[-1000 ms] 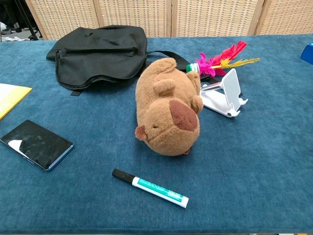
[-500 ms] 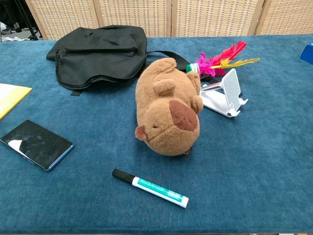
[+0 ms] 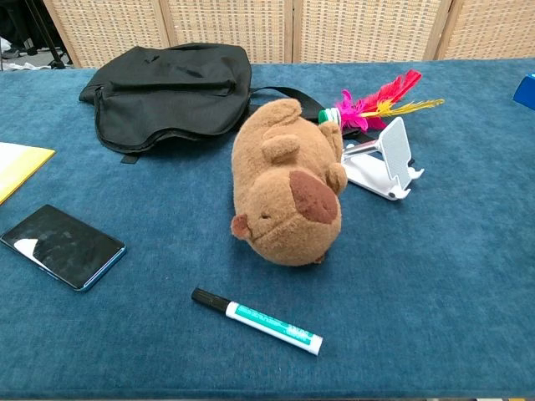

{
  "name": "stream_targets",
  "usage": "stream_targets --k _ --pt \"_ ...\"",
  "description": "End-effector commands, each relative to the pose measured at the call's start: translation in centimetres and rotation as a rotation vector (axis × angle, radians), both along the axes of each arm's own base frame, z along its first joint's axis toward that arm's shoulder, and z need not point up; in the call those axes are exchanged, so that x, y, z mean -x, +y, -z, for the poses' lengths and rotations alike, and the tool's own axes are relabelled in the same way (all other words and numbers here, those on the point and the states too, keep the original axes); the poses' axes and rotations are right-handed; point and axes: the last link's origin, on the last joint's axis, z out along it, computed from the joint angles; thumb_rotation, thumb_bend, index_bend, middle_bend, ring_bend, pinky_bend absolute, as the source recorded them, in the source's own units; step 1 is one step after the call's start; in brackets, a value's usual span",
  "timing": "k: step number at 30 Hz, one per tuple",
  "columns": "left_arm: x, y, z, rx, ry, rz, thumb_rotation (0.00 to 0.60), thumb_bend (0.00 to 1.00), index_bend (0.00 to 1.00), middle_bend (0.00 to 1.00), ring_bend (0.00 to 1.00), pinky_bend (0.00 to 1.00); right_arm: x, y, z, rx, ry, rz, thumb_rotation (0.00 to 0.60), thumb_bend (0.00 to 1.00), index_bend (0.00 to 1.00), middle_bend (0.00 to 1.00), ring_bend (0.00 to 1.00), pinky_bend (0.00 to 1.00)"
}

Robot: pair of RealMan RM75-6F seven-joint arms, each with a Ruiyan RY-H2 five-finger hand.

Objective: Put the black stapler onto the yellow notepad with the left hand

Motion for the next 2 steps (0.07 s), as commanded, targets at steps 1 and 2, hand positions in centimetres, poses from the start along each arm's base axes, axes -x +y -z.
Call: stream_targets --k 1,2 --pt "-0.02 -0.03 -0.03 -0.002 0.000 0.003 0.600 0.00 0.00 0.00 0.00 0.00 0.02 0.01 0.06 -0.002 0.003 0.000 0.600 0.34 0.07 0.00 0.00 0.00" --pt "-0.06 -0.04 -0.04 -0.003 -0.001 0.006 0.600 0.00 0.00 0.00 0.00 0.00 0.03 0.03 0.06 -0.003 0.004 -0.001 0.600 0.34 0.07 0.00 0.00 0.00"
